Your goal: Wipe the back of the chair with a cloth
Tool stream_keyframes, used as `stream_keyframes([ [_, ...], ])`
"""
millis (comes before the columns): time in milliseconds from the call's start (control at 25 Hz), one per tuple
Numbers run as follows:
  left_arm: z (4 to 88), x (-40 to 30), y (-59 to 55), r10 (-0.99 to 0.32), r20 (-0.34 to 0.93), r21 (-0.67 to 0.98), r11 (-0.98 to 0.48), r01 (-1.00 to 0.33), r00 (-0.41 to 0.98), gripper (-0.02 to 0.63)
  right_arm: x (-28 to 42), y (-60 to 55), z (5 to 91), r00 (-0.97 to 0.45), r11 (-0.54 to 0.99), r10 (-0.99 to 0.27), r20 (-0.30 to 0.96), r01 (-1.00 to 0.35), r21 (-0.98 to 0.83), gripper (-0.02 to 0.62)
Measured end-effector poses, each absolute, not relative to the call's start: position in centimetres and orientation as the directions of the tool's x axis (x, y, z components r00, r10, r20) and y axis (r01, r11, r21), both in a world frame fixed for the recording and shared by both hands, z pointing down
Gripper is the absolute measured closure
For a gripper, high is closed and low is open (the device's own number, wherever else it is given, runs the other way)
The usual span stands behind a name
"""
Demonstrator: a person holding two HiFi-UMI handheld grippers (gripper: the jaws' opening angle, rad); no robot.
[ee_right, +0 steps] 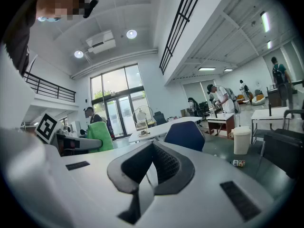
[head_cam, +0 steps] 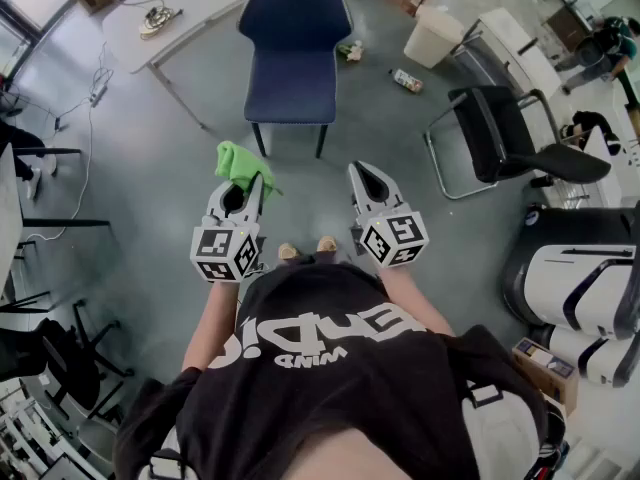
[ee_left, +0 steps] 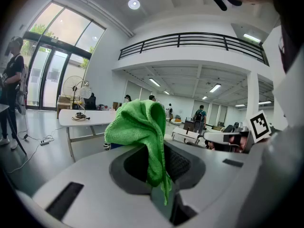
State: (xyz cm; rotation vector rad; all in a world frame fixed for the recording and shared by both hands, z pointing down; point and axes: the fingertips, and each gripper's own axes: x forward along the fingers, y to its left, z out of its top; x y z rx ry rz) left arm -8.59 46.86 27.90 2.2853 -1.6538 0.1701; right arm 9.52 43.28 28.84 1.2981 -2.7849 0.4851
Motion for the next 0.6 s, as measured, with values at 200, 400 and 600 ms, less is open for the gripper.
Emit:
stream_keyframes([
  [200,27.9,-9.2,46.7,-0.905,0.274,0.176,-0.287,-0.942,0.327,0.543,8.7,43.2,28.9,-0.647,0.603,-0.746,0.157,-0.756,-0.253,0.598],
  [400,27.7,-9.4,46.7,-0.902,0.266,0.175,-0.301,-0.938,0.339,0.543,7.9,43.8,28.5,-0.643,0.599,-0.752,0.146,-0.759,-0.256,0.598],
  [600,28.8,-10.2,47.0,-0.896,0.259,0.185,-0.319,-0.93,0.359,0.543,7.1,44.9,29.0,-0.625,0.583,-0.769,0.134,-0.772,-0.255,0.598],
])
